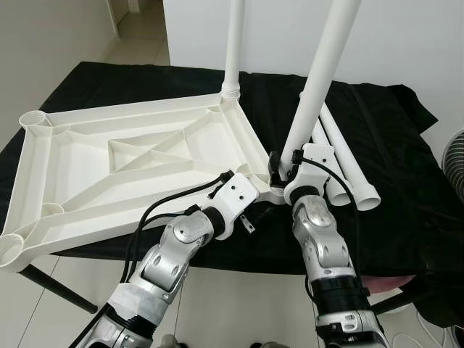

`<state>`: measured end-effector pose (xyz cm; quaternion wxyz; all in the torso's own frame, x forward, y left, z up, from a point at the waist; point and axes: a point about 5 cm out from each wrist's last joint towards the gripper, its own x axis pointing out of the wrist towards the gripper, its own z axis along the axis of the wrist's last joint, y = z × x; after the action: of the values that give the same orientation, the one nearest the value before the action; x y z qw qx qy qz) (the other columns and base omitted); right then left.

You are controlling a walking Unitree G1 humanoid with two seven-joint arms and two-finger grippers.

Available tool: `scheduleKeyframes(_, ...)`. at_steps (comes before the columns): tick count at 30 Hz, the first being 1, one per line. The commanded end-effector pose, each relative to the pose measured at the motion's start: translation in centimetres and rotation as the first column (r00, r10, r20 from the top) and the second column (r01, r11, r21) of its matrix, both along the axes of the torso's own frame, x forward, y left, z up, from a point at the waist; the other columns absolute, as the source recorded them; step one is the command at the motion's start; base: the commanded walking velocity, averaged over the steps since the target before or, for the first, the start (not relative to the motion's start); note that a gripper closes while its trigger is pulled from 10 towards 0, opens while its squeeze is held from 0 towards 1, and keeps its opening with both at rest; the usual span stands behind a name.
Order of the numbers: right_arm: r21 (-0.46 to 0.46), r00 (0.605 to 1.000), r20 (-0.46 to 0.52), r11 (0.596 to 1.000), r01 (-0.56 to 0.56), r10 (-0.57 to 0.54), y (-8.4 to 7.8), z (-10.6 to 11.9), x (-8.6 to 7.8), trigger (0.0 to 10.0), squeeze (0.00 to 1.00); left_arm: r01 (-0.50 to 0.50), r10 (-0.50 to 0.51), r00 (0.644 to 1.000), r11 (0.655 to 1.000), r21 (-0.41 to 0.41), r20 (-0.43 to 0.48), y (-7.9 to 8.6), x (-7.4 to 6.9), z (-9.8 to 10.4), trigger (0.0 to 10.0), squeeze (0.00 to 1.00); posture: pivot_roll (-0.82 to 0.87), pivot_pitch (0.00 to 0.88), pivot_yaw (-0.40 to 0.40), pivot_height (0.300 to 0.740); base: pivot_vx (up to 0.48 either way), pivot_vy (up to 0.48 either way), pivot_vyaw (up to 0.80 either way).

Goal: Building children table

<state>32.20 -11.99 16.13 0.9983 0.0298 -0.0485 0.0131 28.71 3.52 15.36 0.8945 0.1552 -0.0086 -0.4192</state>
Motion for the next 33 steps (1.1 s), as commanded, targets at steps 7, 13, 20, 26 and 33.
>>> scheduleKeyframes(7,-0.011,1.000,0.005,1.000,-0.027,0.027,-0.5,-0.5,-1.6,10.0,0.00,-0.019,0.019,1.000,1.000,0.005,-0.010,0.2,-0.2,-0.3,10.0,0.00,-0.10,0.081,-0.005,0.740,0.000,0.000,0.00)
scheduleKeyframes(13,-0.030,0.998,-0.007,0.998,-0.061,0.061,-1.9,-1.7,-4.5,0.0,0.00,-0.023,0.023,1.000,1.000,0.013,-0.006,0.6,0.1,-0.2,10.0,0.00,-0.12,0.089,0.006,0.740,0.000,0.000,0.00)
scheduleKeyframes(20,-0.021,0.992,-0.023,0.992,-0.121,0.120,-1.4,-1.9,-5.1,3.9,0.00,-0.024,0.024,1.000,1.000,0.015,0.003,0.7,0.3,0.1,10.0,0.00,-0.12,0.087,0.007,0.740,0.000,0.000,0.00)
scheduleKeyframes(26,-0.033,0.987,-0.035,0.987,-0.155,0.154,-1.2,-2.1,-5.0,10.0,0.00,-0.026,0.026,1.000,1.000,0.016,0.006,0.7,0.3,0.1,10.0,0.00,-0.11,0.080,0.003,0.740,0.000,0.000,0.00)
scheduleKeyframes(33,-0.032,0.985,-0.030,0.985,-0.168,0.168,-2.1,-1.4,-2.2,10.0,0.00,-0.017,0.017,1.000,0.999,0.029,0.017,0.6,0.1,0.2,10.0,0.00,-0.11,0.068,-0.001,0.740,0.000,0.000,0.00)
